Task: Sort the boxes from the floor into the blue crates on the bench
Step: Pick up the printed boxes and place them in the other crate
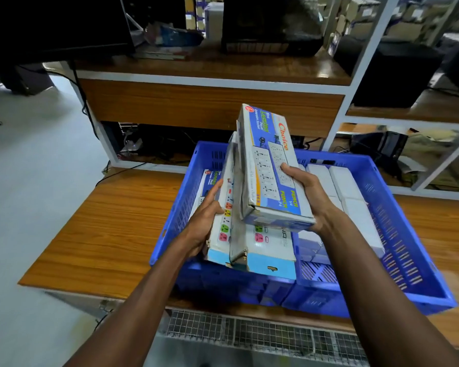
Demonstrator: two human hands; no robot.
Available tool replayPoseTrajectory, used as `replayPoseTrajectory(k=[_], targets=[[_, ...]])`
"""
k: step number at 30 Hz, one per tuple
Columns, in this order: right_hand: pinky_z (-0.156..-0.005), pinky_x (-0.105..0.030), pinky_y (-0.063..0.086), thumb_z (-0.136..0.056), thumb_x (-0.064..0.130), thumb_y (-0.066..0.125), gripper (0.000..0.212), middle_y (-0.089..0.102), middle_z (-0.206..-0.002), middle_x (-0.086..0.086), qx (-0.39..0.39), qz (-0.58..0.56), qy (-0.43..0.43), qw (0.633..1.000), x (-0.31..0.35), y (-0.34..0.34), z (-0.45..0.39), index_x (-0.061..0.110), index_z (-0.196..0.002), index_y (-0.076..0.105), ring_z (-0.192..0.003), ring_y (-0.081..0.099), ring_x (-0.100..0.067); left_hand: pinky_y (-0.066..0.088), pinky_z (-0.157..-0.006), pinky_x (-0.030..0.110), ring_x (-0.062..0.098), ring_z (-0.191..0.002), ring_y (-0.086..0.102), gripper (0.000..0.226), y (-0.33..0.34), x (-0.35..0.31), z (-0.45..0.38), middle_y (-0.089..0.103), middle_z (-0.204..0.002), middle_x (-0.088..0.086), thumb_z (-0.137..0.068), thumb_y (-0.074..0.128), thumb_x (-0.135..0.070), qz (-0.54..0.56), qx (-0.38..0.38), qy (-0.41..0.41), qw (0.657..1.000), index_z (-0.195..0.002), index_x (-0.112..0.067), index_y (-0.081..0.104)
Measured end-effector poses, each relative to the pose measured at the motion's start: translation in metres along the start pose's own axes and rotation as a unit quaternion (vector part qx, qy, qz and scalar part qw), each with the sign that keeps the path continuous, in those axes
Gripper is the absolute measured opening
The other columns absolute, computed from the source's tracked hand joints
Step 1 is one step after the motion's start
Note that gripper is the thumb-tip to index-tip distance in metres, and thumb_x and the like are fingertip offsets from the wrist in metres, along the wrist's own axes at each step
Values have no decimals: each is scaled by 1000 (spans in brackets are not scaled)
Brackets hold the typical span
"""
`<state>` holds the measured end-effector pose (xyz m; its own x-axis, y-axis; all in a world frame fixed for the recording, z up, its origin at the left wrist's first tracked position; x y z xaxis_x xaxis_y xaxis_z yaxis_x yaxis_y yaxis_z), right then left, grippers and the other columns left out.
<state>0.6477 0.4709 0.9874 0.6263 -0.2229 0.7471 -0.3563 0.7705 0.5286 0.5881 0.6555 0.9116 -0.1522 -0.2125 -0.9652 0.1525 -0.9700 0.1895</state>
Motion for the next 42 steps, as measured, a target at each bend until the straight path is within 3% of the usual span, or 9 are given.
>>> replayPoseTrajectory(k=[5,8,14,23,29,31,34,39,42], targets=[[-69,-40,64,-98,37,60,37,77,-111,-15,29,0,2,1000,-7,30,-9,10,-122,68,-84,77,-28,44,-107,66,40,-131,57,80,-9,1,3,58,-146,8,-76,53,-14,102,-25,15,994,-151,-40,41],[-67,-39,64,-101,36,56,35,77,-110,-16,41,0,0,999,-12,47,-13,9,-121,68,-83,78,-28,50,-105,54,32,-130,60,58,-14,-5,7,62,-144,4,-94,56,-35,95,-54,51,993,-151,-34,44],[-71,-40,63,-98,36,61,37,75,-119,-16,40,29,-1,999,-13,57,-22,11,-124,68,-88,77,-28,51,-101,60,34,-128,62,69,-35,13,7,58,-147,4,-88,62,-72,56,-111,1,992,-149,-47,42],[-76,-40,64,-96,38,65,39,75,-119,-14,47,5,13,999,-8,57,-22,11,-123,70,-87,77,-27,41,-109,67,41,-134,54,76,-54,59,-12,50,-154,14,-89,67,-63,147,-107,-62,981,-154,-32,43],[-74,-39,64,-94,40,64,39,76,-115,-13,46,4,-11,999,7,49,-23,10,-119,71,-87,77,-27,59,-74,41,32,-103,69,88,-44,38,4,62,-131,18,-86,70,-61,164,-101,-47,980,-155,-15,41],[-71,-38,64,-94,39,63,38,77,-109,-13,38,-1,-27,999,17,42,-21,10,-115,72,-83,77,-26,60,-64,36,27,-87,73,71,-42,33,9,71,-108,12,-96,61,-54,171,-97,-52,979,-148,-9,46],[-67,-37,64,-97,37,60,34,78,-106,-13,-9,8,-64,998,32,17,-23,10,-113,72,-81,77,-26,57,-46,27,18,-58,73,35,-39,22,14,76,-74,2,-105,42,-42,213,-76,-45,973,-116,-14,60],[-69,-36,63,-95,37,68,39,79,-108,-11,-181,151,-86,968,42,-49,-36,12,-126,67,-87,78,-26,56,-45,29,17,-58,73,56,-60,-3,25,76,-75,0,-84,61,-39,223,-119,-9,968,-134,-16,47],[-74,-41,64,-81,41,82,62,79,-104,-12,-263,237,-51,934,26,-73,-52,6,-129,63,-83,79,-29,56,-44,29,17,-56,72,28,-75,-1,24,74,-71,0,-105,41,-29,242,-125,-24,962,-128,-14,46]])
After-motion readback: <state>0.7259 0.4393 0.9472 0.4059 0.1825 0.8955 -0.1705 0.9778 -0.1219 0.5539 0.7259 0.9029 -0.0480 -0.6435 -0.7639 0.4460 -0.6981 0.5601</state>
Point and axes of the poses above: each hand's wrist, its own z-axis away from the middle knuckle, its own y-axis out of the palm, x = y × z, the point moved 9 cm from there along -z, towards the middle knuckle
